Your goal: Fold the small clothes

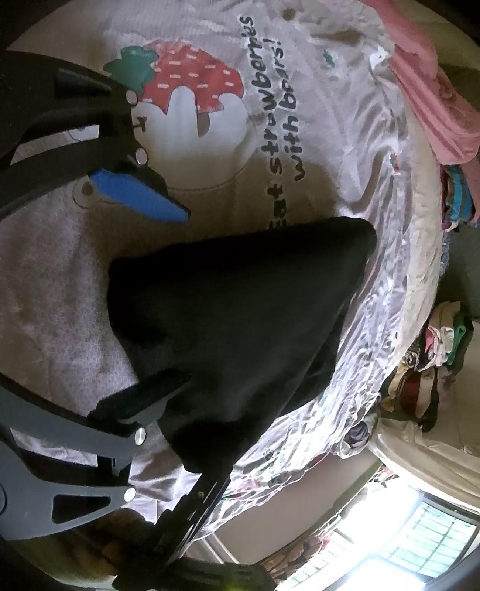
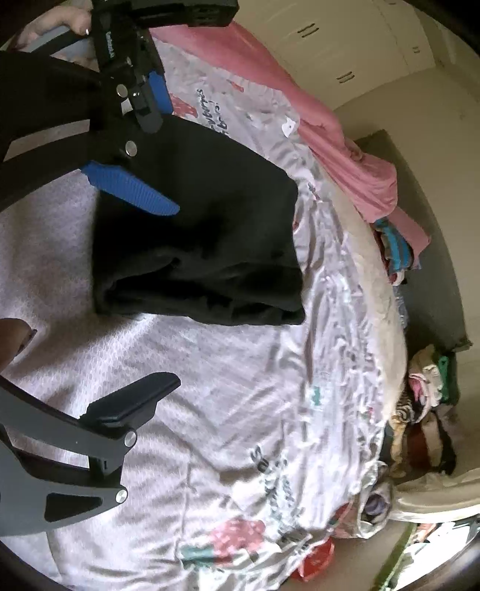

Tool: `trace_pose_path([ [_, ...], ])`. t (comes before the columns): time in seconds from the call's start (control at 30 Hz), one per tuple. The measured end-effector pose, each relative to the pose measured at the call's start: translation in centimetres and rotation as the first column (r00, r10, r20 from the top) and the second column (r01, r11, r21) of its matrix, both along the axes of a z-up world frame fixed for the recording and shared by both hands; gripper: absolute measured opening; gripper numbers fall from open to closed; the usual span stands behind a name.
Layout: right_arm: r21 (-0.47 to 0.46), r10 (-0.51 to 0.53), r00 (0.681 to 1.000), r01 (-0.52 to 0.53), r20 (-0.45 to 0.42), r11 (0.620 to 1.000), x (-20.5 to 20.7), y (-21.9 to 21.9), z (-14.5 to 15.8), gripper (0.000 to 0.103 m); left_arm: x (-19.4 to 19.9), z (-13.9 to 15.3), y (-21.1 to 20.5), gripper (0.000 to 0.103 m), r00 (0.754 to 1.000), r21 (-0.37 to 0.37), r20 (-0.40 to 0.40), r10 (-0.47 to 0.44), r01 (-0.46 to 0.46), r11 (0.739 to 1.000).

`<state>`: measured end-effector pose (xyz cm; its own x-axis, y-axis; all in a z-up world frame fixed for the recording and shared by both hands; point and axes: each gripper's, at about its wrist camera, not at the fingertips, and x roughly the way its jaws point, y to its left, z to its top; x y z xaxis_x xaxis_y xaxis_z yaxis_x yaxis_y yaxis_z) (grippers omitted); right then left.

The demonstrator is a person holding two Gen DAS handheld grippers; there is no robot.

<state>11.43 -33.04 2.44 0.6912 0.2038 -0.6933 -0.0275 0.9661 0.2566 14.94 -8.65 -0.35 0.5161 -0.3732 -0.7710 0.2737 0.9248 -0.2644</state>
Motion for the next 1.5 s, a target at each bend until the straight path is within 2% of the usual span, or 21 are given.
trace_pose_path([
  [0.07,-0.016,-0.008,1.0,0.008,0.024,1.0,-0.6,-0.1,0.6,0.094,-0.2,0.4,0.0,0.08,1.0,0.001,0.009,0.002,-0.002,1.0],
  [0.23,-0.035,0.001,0.998,0.001,0.058,0.999,-1.7,-0.2,1.7,0.098,-0.8,1.4,0.0,0.094,0.999,0.015,0.037,0.011,-0.012,1.0],
  [0.47,-0.069,0.004,0.994,0.004,0.11,0.998,-3.5,-0.2,3.1,0.099,-2.0,2.3,0.3,0.094,0.998,0.035,0.063,0.018,-0.02,0.999],
  [0.77,-0.175,0.01,0.98,0.026,0.201,0.984,-7.1,1.5,4.7,0.099,-5.3,2.9,0.5,0.094,0.99,0.065,0.136,0.036,-0.046,0.997],
  [1.03,-0.223,0.005,0.969,0.052,0.246,0.973,-10.4,3.3,4.0,0.099,-8.5,1.8,1.7,0.094,0.985,0.066,0.164,0.05,-0.061,0.996],
  [1.33,-0.162,-0.058,0.963,0.103,0.264,0.981,-13.1,4.4,1.9,0.099,-11.0,0.3,3.2,0.094,0.982,0.083,0.178,0.064,-0.08,0.993],
  [1.5,-0.186,-0.052,0.97,0.098,0.236,0.978,-14.5,5.8,0.1,0.099,-11.5,-0.6,3.8,0.094,0.982,0.09,0.177,0.06,-0.077,0.993],
])
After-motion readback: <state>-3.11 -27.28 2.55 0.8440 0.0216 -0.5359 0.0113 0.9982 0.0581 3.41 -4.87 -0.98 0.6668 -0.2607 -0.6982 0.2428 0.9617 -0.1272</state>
